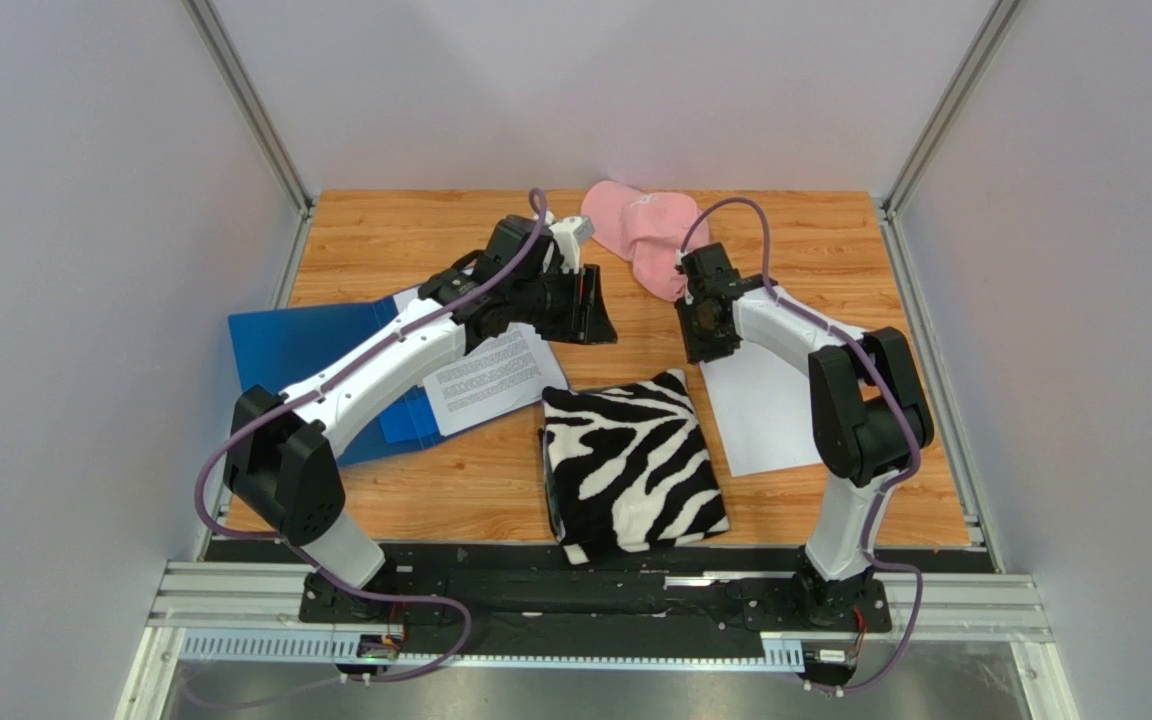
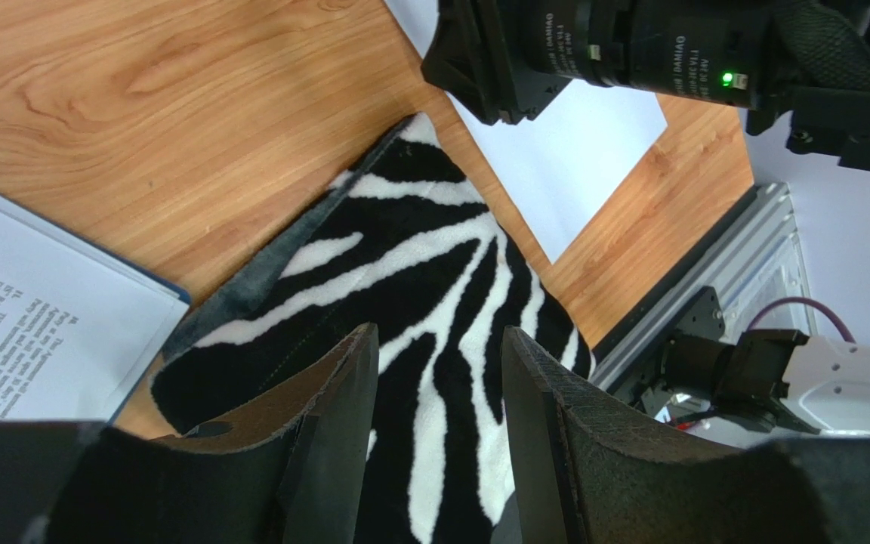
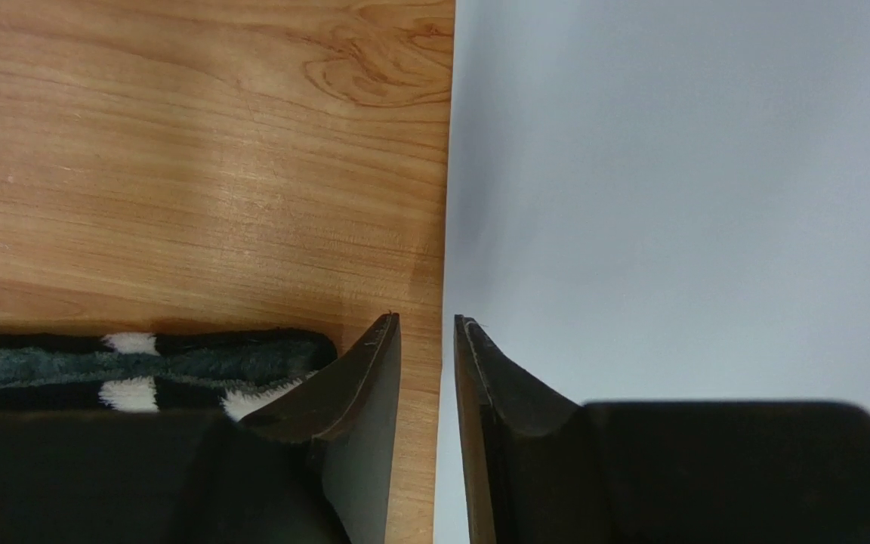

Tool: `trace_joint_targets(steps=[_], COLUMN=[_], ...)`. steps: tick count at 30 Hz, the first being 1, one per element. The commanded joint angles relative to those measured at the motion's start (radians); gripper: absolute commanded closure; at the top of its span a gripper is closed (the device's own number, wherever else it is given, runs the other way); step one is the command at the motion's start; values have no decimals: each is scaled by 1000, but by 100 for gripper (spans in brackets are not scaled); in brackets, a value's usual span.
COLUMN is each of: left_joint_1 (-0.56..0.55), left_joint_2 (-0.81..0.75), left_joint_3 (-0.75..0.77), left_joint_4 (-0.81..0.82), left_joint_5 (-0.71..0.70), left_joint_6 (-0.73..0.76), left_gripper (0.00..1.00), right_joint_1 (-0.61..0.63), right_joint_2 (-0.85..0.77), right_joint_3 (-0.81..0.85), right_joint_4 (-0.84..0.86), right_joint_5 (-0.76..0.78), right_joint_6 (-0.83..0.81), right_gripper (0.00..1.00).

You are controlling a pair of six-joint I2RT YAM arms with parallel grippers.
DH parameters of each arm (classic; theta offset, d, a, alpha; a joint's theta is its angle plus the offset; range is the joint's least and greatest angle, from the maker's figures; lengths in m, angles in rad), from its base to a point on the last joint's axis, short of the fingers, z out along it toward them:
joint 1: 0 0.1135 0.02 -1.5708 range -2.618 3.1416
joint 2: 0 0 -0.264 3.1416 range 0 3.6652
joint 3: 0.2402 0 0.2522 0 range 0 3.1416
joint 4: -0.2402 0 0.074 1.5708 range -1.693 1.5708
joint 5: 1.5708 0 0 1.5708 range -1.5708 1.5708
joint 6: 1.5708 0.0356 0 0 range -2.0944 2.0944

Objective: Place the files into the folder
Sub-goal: Pick up the file from the center of the board.

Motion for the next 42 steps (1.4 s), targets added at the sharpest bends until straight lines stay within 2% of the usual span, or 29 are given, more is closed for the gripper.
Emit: trace_joint_targets(steps=[1,5,11,19,20,24,33,39,42], left_joint_1=[11,14,16,16,14,14,14,14,14], left_joint_2=[-25,-22,-19,-36,-33,-22,68,152,178], left_joint_3=[-9,-17,-17,-24,-21,-15,42,109,135], left_joint_4=[39,49,60,65,65,66,71,121,126], left_joint_5=[59,79,99,106,109,112,151,230,241], left_joint_6=[-6,-16,-20,-23,-22,-20,-86,-164,-177], left_gripper=[46,46,46,46,46,46,45,45,45], right_joint_1=[0,10,7,6,4,0,-11,-14,-42], right_joint_2=[12,9,24,42,48,50,1,-57,-112], right_joint_3=[28,-4,-32,-61,-60,-61,-34,-31,-37], right_joint_4=[-31,-39,-13,15,15,23,20,11,0], right_joint_5=[9,29,14,-8,-9,-14,-3,24,8], right_joint_6=[-65,-78,-75,-70,-69,-66,-78,-67,5], right_gripper=[67,63,69,71,72,87,100,100,100])
